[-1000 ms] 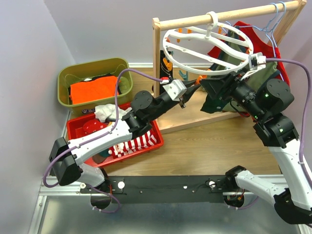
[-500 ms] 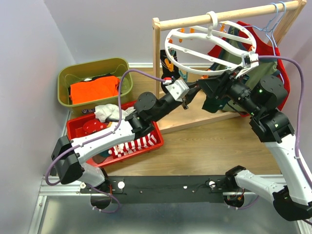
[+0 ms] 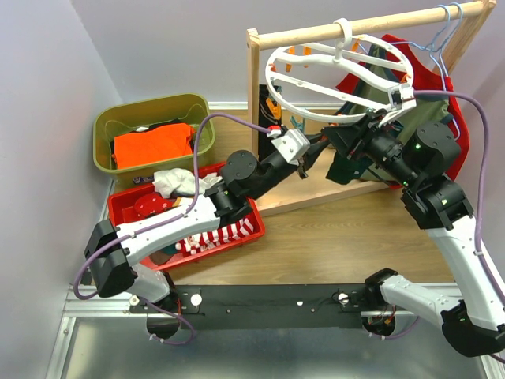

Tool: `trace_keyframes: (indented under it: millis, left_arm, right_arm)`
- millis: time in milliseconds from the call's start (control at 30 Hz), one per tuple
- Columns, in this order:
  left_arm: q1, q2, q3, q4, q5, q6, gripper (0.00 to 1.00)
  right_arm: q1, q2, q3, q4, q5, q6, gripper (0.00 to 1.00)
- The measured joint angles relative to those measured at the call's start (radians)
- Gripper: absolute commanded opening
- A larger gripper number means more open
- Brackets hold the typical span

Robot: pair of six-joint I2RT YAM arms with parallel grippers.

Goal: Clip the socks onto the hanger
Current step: Open the clamp at the hanger.

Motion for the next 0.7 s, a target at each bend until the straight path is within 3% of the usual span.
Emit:
trace_keyframes:
  millis: [33,167,433,700]
  left_arm:
    - [0.0,0.0,0.0,-0.003,-0.002,-0.002,0.42]
    - [-0.006,-0.009,-0.008,-0.035,-0.014,-0.02,0.57]
    - [-0.016,-0.156,-0.122,-0.154,-0.055,-0.089,0.59]
    - [0.027,-0.378,-0.21,-0.471,-0.187,-0.244,0.59]
  right_arm:
    - [0.0,0.0,-0.002,0.0,0.003,-0.006,0.19]
    - [0.0,-0.005,-0.013,0.011,0.019,-0.01,0.14]
    - [0.0,-0.016,-0.035,0.031,0.03,-0.012,0.13]
    - [0.0,-0.021,-0.045,0.043,0.03,-0.02,0.13]
